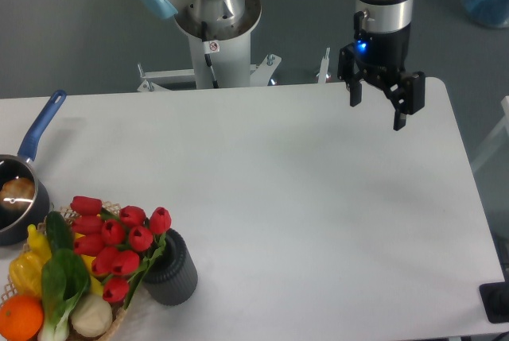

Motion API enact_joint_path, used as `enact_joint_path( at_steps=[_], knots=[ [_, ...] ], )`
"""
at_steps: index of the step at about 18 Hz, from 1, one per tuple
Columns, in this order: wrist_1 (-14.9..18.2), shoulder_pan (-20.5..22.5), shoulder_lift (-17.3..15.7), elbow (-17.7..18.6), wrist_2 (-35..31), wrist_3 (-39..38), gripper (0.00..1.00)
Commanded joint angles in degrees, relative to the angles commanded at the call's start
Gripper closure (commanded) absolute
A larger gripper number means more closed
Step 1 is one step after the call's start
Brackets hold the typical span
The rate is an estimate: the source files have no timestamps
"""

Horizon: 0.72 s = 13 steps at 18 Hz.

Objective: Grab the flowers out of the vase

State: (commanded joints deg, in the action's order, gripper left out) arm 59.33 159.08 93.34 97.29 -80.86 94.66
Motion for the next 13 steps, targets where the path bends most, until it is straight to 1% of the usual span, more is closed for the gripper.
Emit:
enact_joint_path(
  at_steps=[13],
  knots=[
    [-0.26, -0.09, 0.26, 0.26, 0.44, -0.79, 0.00]
  ],
)
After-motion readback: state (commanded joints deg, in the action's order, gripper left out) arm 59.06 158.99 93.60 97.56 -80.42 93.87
